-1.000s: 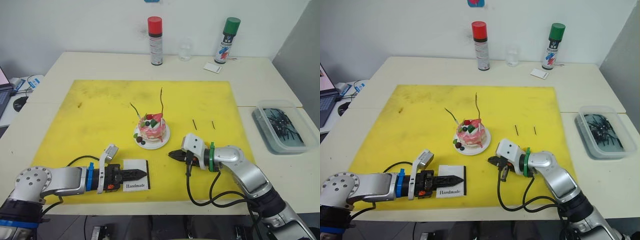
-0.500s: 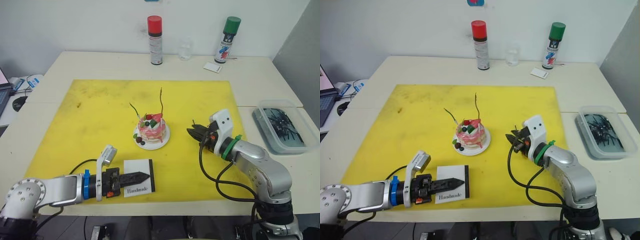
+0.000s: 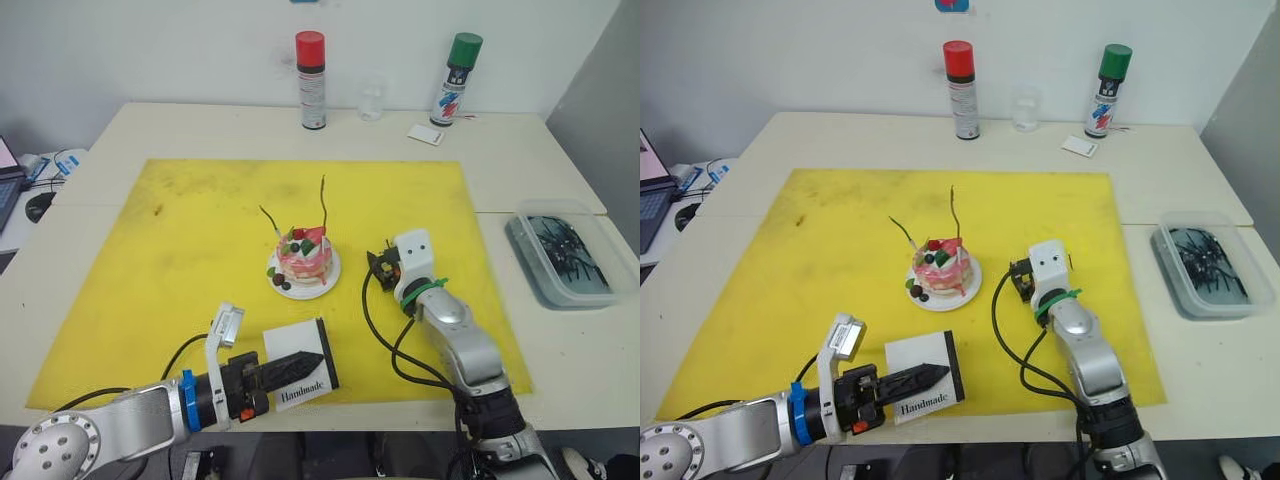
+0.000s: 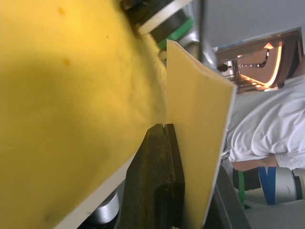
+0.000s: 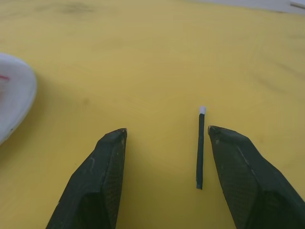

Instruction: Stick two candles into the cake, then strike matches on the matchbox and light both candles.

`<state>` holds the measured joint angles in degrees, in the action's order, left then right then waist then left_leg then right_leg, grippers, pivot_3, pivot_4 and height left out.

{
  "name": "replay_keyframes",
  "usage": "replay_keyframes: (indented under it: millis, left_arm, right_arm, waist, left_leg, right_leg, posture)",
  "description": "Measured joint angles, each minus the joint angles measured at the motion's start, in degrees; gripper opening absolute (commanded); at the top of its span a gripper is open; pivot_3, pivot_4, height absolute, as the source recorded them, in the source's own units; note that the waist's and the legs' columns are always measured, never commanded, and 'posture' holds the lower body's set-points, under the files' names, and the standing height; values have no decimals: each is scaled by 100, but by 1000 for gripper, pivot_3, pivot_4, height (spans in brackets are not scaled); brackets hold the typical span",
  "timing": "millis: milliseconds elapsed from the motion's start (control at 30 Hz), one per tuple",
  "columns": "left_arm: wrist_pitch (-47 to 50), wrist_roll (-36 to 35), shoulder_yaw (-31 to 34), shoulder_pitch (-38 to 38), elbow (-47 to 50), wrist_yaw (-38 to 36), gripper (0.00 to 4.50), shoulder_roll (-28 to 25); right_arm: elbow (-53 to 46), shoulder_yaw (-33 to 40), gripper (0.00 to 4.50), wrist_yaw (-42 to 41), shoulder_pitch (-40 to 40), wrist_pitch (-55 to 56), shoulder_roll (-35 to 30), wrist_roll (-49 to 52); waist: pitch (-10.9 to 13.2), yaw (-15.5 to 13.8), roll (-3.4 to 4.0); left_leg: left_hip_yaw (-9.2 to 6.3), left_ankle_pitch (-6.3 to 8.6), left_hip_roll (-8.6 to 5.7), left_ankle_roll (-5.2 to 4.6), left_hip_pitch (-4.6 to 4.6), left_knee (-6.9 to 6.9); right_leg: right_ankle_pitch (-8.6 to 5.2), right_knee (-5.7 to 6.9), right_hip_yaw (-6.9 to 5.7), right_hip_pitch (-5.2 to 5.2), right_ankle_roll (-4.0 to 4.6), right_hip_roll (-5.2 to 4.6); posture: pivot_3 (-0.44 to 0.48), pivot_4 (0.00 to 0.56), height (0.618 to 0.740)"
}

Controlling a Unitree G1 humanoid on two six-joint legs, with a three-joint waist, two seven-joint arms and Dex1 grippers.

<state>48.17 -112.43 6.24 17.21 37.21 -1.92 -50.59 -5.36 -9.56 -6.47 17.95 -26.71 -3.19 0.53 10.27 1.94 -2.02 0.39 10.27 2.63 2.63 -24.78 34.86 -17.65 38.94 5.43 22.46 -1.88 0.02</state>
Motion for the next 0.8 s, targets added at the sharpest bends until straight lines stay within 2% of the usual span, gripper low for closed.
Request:
replay_keyframes:
  millis: [267,533,667,800]
  left_arm:
    - [-482,0,-81,264,187,-44,0,-265]
    - [-521,0,-125,267,208,-249,0,-442]
    - [-596,-1,-138,353,299,-300,0,-522]
    - [-664,-1,-150,379,328,-326,0,-547]
  right_arm:
    - [367,203,2808,348,95,264,295,-37]
    - [598,328,2808,530,274,217,439,-38]
    - [584,377,1986,532,274,114,491,-20]
    - [558,384,575,394,232,135,532,86]
  waist:
    - [-1,1,-1]
    - [-2,3,-3]
    - [-8,2,-12]
    - [-9,4,-14]
  left_leg:
    - [-6,-2,0,0,10,12]
    - [-7,-2,3,-1,11,14]
    - [-8,-2,6,-1,11,14]
    - [-9,-2,6,-1,11,14]
  right_leg:
    - [-4,0,-5,-14,-3,0]
    - [-2,0,-7,-14,-6,1]
    - [-2,0,-6,-14,-4,1]
    - [-3,-1,-5,-14,-4,1]
  posture:
    - [0,150,740]
    - [0,150,740]
    - [0,150,740]
    - [0,150,740]
